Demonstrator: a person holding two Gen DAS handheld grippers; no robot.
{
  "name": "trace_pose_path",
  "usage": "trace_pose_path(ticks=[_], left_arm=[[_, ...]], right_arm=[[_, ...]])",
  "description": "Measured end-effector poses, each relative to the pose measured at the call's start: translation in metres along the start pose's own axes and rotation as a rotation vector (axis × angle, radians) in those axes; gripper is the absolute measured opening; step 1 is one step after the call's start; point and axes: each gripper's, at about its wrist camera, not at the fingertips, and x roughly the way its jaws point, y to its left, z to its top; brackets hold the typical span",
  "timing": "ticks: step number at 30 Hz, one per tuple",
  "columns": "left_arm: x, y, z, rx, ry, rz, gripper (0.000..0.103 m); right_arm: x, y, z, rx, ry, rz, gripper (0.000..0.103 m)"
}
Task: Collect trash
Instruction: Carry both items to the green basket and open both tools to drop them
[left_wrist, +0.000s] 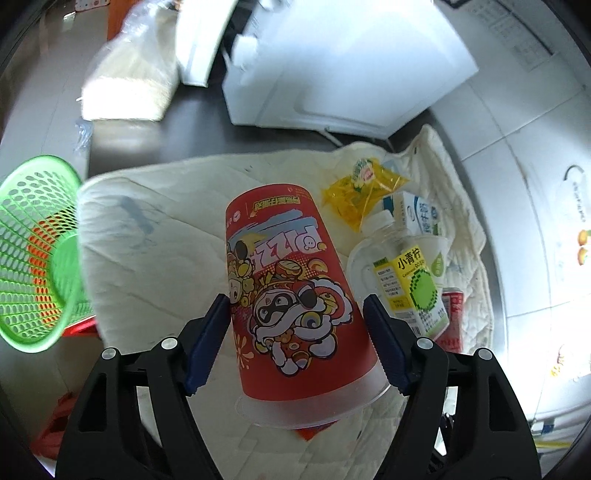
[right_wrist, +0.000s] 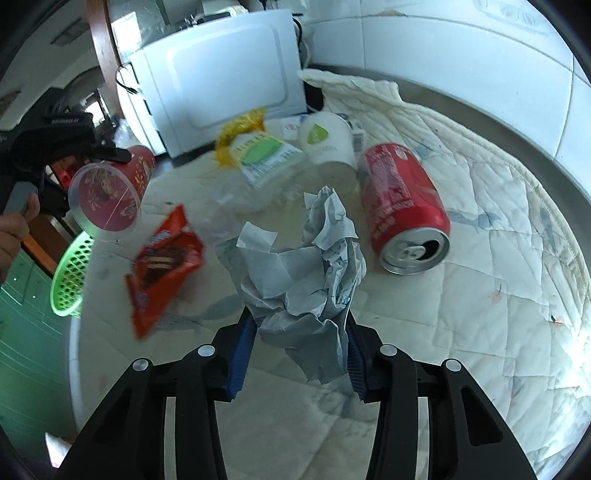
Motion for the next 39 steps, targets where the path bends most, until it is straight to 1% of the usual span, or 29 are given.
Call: trace_pose_path(ticks=[4,7,9,11,14,16,20,23,25,26,28,32,34,39], left_arm=[[-0.037,0.026,0.000,-0.015,-0.048,0.000,0.072],[-0.069,0.053,0.003,-0.031,-0.100,0.019,0.072],[-0.090,0.073,0.005,-0.040,-0.135,0.047,0.072],[-0.110,0.101,0.008,-0.061,-0.171,0.091,0.072],[-0.127,0.136,0.012,-0.093,-0.201,0.139,0.072],[-0.134,0.167,0.016,-0.117,-0.218,0.194,0.072],[-0.131,0.216,0.023,-0.174,-0.214,0.255,0.072],[-0.121,0.249,0.026,-0.207,-0.195,0.278,0.072],[-0.114,0.264,0.028,-0.212,-0.184,0.280,0.073],[-0.109,0.273,0.030,-0.222,-0.175,0.296,0.073],[-0.102,0.284,0.032,-0.229,-0.162,0.288,0.073],[-0.088,0.298,0.035,-0.234,-0.148,0.301,0.071],[-0.084,0.307,0.035,-0.255,-0.136,0.299,0.071],[-0.090,0.322,0.029,-0.288,-0.158,0.277,0.073]], right_arm=[[-0.015,0.026,0.012,-0.046,-0.030,0.045,0.043],[-0.019,0.049,0.022,-0.082,-0.044,0.089,0.043],[-0.020,0.072,0.030,-0.112,-0.049,0.135,0.043],[-0.018,0.097,0.038,-0.150,-0.050,0.179,0.043],[-0.012,0.133,0.047,-0.199,-0.042,0.238,0.043],[-0.005,0.161,0.054,-0.227,-0.031,0.285,0.043],[0.014,0.210,0.065,-0.269,-0.002,0.351,0.044],[0.029,0.249,0.072,-0.301,0.019,0.388,0.044],[0.041,0.274,0.076,-0.316,0.035,0.405,0.044],[0.046,0.283,0.077,-0.321,0.042,0.413,0.044],[0.057,0.302,0.078,-0.337,0.056,0.423,0.044],[0.085,0.336,0.080,-0.361,0.091,0.431,0.044],[0.097,0.345,0.080,-0.360,0.107,0.433,0.044],[0.124,0.366,0.078,-0.358,0.146,0.454,0.045]])
